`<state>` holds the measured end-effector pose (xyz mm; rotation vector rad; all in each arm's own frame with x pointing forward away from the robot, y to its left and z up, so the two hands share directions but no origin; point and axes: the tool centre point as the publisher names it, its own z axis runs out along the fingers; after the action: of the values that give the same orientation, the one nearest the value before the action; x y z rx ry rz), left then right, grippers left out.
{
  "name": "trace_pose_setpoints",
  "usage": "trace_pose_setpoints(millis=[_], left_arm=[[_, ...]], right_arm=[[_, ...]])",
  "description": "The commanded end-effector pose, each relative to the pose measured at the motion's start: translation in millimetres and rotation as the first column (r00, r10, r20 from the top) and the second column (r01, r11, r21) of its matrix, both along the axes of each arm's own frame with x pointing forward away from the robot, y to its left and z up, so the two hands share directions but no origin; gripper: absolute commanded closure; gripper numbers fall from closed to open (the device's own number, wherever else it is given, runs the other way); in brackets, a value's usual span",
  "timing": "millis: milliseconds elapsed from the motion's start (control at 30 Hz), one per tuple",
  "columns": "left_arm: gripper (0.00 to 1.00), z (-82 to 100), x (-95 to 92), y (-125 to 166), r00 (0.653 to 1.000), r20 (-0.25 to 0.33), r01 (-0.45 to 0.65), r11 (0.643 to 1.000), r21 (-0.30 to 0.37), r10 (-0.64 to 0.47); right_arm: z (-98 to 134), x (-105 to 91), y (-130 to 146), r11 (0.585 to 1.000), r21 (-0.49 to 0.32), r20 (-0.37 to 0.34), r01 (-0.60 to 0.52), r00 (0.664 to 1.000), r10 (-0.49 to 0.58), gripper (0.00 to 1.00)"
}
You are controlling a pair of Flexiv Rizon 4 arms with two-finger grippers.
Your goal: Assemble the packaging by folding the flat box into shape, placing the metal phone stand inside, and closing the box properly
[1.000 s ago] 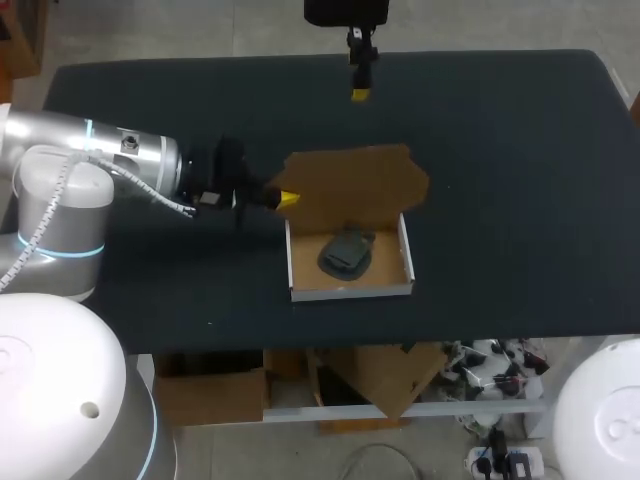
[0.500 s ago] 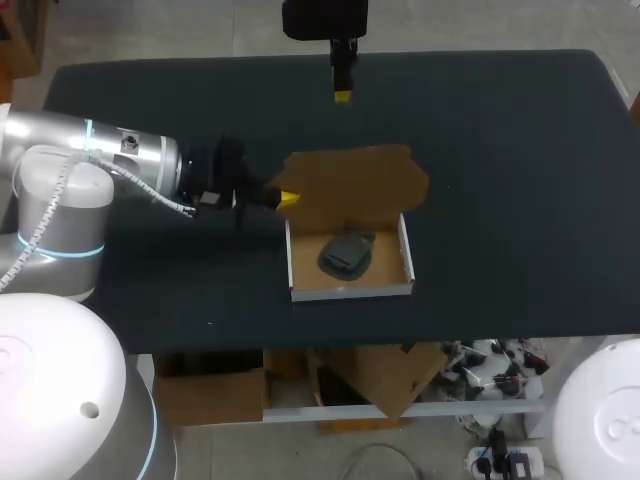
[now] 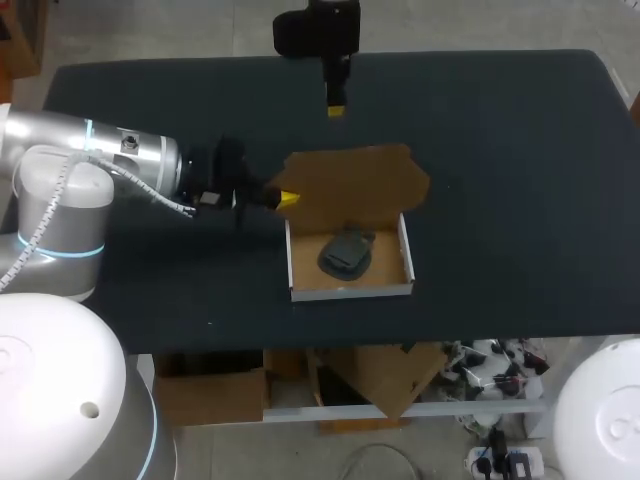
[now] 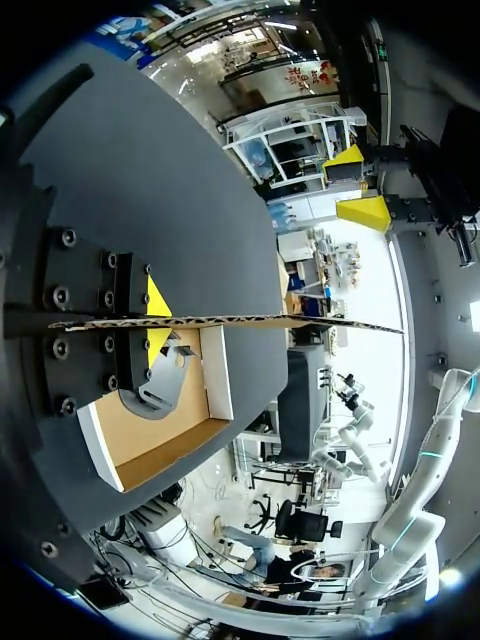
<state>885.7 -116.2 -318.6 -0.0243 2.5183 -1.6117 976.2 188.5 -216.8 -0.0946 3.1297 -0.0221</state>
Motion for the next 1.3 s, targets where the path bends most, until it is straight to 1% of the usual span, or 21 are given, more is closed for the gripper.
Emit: trace_pose_setpoints(millis=[33,267,600,900,1067,1300], left_arm=[[1.0,-2.7,0.1,-1.3,1.0,-0.002,0.003,1.0,0.0,-0.003],[1.0,-2.7,0.1,-1.3,1.0,-0.002,0.003,1.0,0.0,-0.003],[1.0,-2.7,0.1,-1.3,1.0,-0.002,0.003,1.0,0.0,-0.003],[1.0,-2.7,0.1,-1.3,1.0,-0.002,0.003,1.0,0.0,-0.003],[1.0,-2.7,0.1,-1.3,1.0,-0.002,0.003,1.0,0.0,-0.003],[1.0,-2.7,0.1,-1.3,1.0,-0.002,0.003,1.0,0.0,-0.003]], right_arm=[[-4.8,-9.9,-4.3,1.0,0.013,0.021,0.0,1.0,-0.001,0.58],[-7.2,-19.4,-3.1,1.0,0.021,0.02,-0.001,1.0,0.001,0.58],[-8.3,-37.2,-3.5,1.0,0.021,0.026,0.006,1.0,-0.007,0.63],[-11.2,-49.2,-3.9,1.0,0.023,0.022,0.013,1.0,-0.014,0.64],[-10.6,-57.4,-5.9,1.0,0.025,0.027,0.019,0.999,-0.02,0.69],[-12.2,-63.5,-8.5,0.999,0.028,0.027,0.019,0.999,-0.02,0.66]])
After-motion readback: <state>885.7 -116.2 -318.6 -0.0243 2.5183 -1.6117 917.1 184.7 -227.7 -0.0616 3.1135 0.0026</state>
